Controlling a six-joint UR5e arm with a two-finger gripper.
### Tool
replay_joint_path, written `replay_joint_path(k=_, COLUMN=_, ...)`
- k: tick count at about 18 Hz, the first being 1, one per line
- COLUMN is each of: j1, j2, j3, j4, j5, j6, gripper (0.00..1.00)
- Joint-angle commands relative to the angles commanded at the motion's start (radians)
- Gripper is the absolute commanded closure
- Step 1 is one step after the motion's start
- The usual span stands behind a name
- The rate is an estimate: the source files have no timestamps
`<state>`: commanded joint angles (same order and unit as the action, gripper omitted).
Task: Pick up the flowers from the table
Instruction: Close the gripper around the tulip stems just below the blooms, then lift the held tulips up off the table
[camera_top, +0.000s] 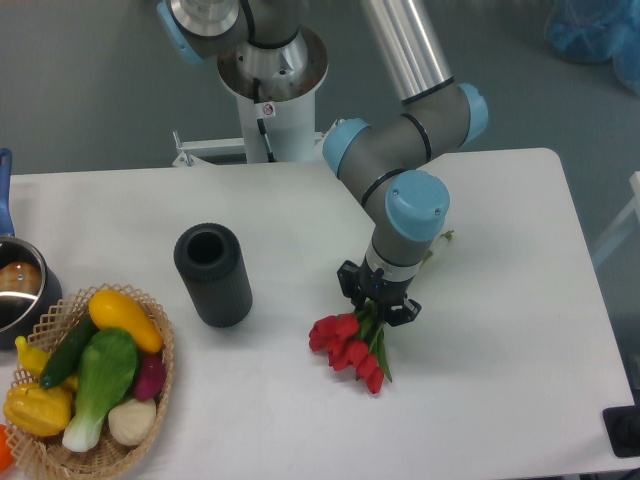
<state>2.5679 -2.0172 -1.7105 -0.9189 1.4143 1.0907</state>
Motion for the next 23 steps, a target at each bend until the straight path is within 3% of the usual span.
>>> replay_joint_path(k=11, j1=0.041, j2=0.035, j3=0.126, j4=-0.021, j5=0.043, j6=0.009, gripper=1.00)
replay_joint_path(k=18, j1=0.069, j2=0.044, j3=0.265, j4=-0.222, j5=0.069, j6=0.070, gripper=1.00)
replay_joint_path(k=23, j1=0.103, j2=0.084, j3=0.269, j4=-0.276, j5=0.078, j6=0.130, gripper=1.00)
